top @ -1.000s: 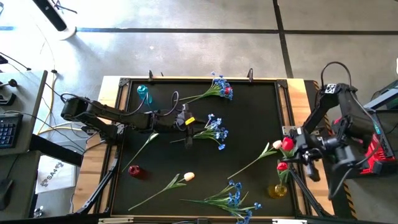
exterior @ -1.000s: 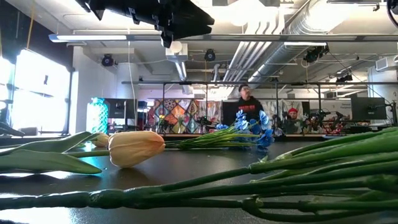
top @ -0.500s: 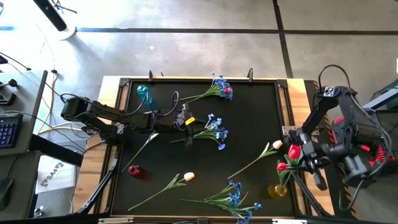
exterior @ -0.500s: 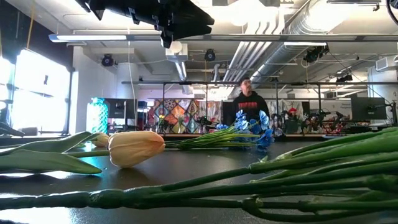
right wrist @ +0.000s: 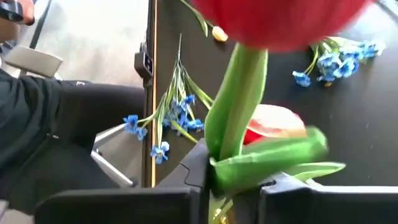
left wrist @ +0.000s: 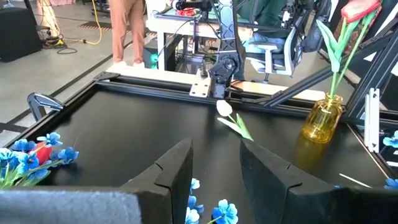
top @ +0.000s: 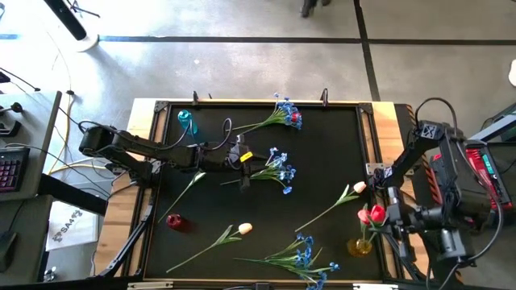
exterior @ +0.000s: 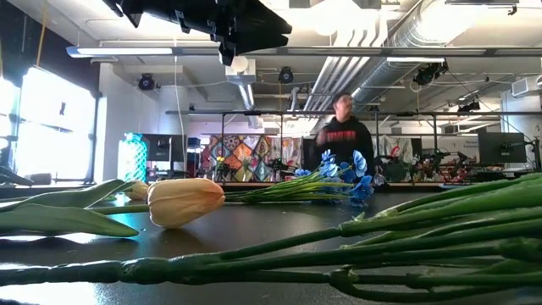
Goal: Sort flowers into vase by color
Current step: Put the bottom red flower into the yellow vase, then put the red flower into the yellow vase
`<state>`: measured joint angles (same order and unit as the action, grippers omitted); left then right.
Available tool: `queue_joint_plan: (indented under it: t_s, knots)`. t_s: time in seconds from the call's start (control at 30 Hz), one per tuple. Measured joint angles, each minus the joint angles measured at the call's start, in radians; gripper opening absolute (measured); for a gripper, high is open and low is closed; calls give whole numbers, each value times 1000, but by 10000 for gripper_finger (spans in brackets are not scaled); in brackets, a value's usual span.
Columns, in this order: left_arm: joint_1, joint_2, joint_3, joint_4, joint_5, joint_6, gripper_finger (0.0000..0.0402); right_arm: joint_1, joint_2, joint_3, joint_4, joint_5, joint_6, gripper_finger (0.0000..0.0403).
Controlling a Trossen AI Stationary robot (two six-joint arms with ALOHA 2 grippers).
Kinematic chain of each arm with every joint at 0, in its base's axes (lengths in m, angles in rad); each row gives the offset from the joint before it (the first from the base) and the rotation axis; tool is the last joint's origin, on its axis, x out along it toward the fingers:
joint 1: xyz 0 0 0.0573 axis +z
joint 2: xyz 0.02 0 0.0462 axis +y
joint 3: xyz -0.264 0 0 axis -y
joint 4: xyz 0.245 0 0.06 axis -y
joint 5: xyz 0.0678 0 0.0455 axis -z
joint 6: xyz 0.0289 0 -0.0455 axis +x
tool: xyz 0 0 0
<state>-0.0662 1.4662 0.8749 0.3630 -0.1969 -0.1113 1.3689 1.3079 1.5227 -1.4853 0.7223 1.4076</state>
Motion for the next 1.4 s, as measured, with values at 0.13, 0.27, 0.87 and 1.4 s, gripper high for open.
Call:
queue_joint_plan:
  t_s: [0.13, 0.27, 0.87, 1.4]
  knots:
    - [-1, 0, 0, 0, 3, -9, 122, 0, 1, 0, 7, -20, 7, 71]
    - [0, 0, 0, 0, 3, -16, 122, 0, 1, 0, 16, -29, 7, 100]
    - [0, 0, 0, -18, 4, -17, 122, 38, -38, 1, 107, 57, -13, 138]
    - [7, 0, 0, -212, -1, -44, 122, -49, -142, 2, 122, 531, -183, 137]
